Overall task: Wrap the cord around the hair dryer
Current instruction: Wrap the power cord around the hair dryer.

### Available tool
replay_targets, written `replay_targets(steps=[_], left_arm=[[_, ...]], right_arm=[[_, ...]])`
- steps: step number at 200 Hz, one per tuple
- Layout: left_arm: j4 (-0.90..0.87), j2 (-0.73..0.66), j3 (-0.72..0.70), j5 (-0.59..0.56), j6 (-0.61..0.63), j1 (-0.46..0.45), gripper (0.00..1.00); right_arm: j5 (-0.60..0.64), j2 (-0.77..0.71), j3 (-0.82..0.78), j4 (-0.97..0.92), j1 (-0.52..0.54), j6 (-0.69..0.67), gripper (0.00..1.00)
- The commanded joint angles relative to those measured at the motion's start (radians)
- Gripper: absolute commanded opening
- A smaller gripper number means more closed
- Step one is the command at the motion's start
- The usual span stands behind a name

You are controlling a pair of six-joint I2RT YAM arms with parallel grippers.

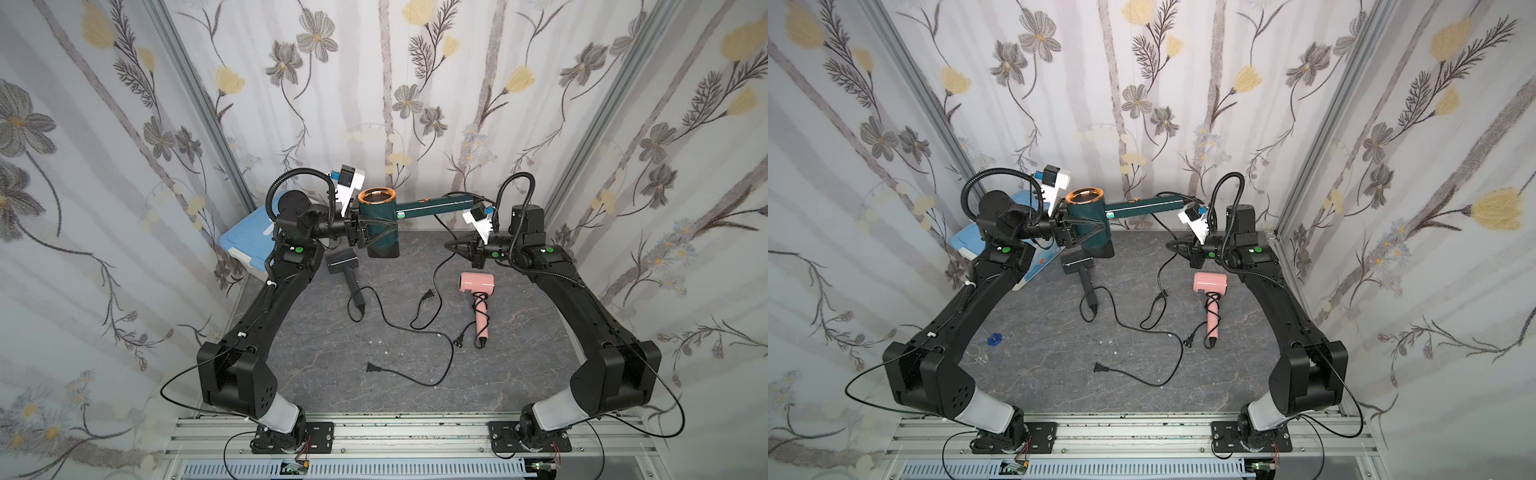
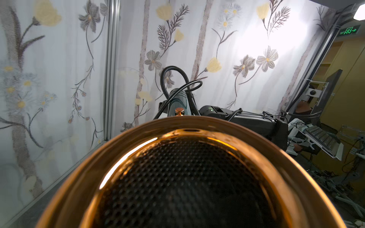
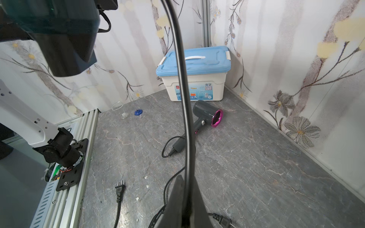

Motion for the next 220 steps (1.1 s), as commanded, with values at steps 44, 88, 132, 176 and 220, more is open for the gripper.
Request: replay_targets(steps=[44,88,132,176,220], left_arm=[[-0.055,0.012,0.022,-0.232,0.049,0.037,0.00],[-0.321,0.053,0.114,-0.312,0.222,0.039,0.00],[-0.621,0.109,0.208,-0.336,0.423,0.036,0.00],[-0.850,0.117,0.239,-0.290,0.613,-0.009,0.00],[-1.123,0.066,0.266,-0.213,0.842,-0.097,0.00]], right_arm=[[0.085,-0.143,-0.147,0.146,0.011,0.062,0.00],[0.290,-0.198,-0.089,-0.067,0.124,-0.068,0.00],[0.506,-0.233,0.048,-0.237,0.246,-0.139,0.00],[0.724,-0.211,0.271,-0.429,0.300,-0.214,0.00],[0.921,-0.137,0.460,-0.516,0.302,-0.305,0.00]])
